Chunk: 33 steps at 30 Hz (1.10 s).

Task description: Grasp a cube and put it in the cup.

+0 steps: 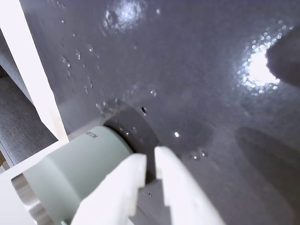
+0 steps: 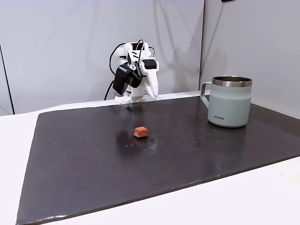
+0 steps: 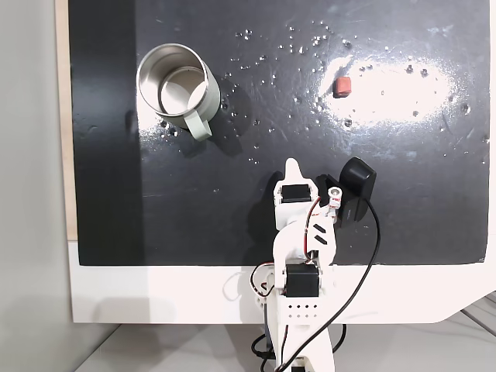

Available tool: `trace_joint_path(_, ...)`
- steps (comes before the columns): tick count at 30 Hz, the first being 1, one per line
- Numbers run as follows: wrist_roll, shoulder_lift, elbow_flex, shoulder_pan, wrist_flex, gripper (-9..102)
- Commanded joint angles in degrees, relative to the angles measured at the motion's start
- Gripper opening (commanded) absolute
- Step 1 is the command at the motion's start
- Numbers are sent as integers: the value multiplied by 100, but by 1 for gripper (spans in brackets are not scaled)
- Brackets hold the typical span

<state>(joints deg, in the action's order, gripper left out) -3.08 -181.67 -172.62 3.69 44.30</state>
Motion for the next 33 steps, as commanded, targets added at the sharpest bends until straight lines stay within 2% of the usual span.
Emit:
trace_joint_path(1, 272, -44, 44, 167, -176, 0)
trace_joint_path(13, 229, -44, 53, 132, -176, 0)
trace_joint_path(21, 18, -35, 571, 132, 299, 0)
trace_joint_path(25, -53, 642, 1564, 114, 448, 0)
trace_joint_path(33, 44, 3542, 4465, 396, 817, 0)
